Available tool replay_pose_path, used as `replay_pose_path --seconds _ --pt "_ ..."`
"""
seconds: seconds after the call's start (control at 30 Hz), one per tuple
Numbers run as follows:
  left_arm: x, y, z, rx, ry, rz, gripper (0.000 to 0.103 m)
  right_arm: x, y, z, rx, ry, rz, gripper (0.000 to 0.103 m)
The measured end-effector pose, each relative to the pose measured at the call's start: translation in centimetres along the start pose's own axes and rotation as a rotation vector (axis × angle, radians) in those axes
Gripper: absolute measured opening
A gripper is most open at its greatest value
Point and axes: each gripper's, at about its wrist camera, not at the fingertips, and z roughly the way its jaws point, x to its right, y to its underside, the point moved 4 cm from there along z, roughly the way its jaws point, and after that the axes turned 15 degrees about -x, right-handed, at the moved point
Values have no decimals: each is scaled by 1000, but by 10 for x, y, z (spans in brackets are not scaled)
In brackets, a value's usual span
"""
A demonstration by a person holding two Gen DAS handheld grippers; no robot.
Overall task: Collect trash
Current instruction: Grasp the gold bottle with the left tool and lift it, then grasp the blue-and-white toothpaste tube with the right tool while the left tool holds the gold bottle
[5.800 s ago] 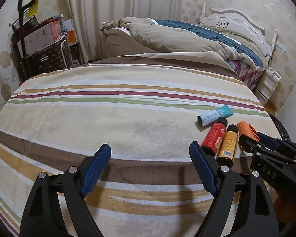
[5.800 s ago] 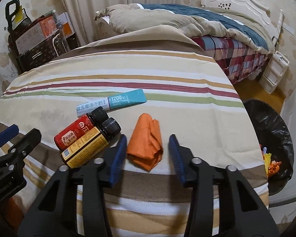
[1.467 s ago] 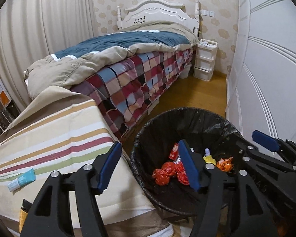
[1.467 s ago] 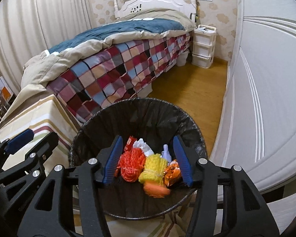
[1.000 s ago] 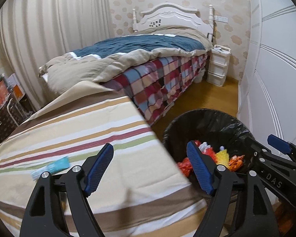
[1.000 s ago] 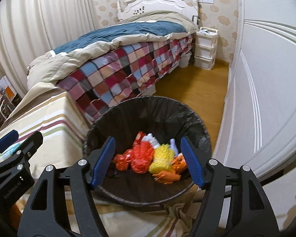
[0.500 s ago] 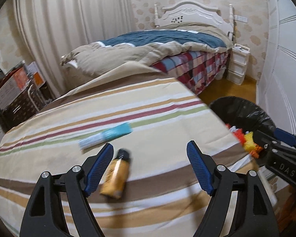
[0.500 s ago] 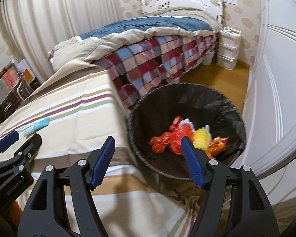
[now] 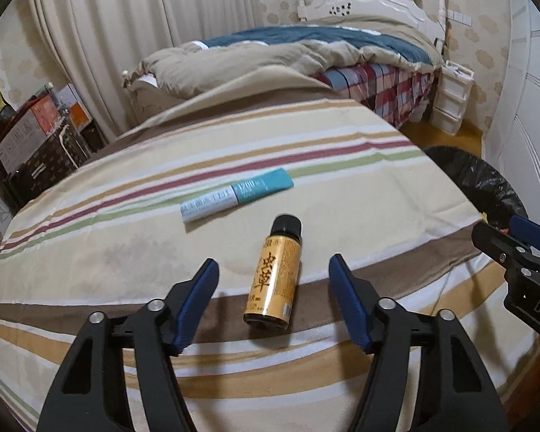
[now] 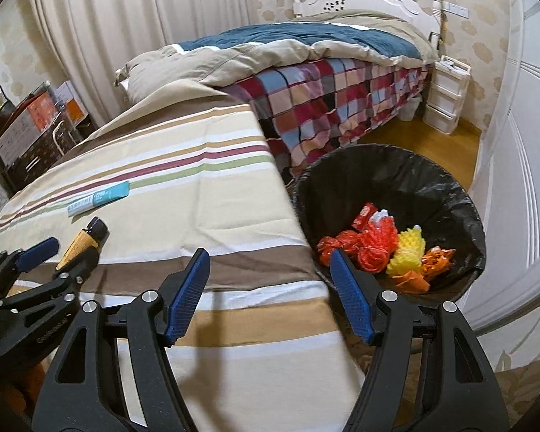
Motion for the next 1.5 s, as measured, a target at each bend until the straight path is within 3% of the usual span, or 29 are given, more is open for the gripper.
replay_pose_path --seconds 0.2,0.27,0.63,1.5 --pt "-2 1 7 -33 41 3 40 -10 -3 5 -8 -6 -22 68" --pt "-2 1 7 -27 49 13 27 -14 -4 6 -10 -10 -30 68" --pt "-26 7 4 -15 42 -19 27 -52 -14 21 -39 -29 -113 68" --pt "-167 4 21 -32 -64 -276 27 -132 -97 79 -81 -9 -204 68"
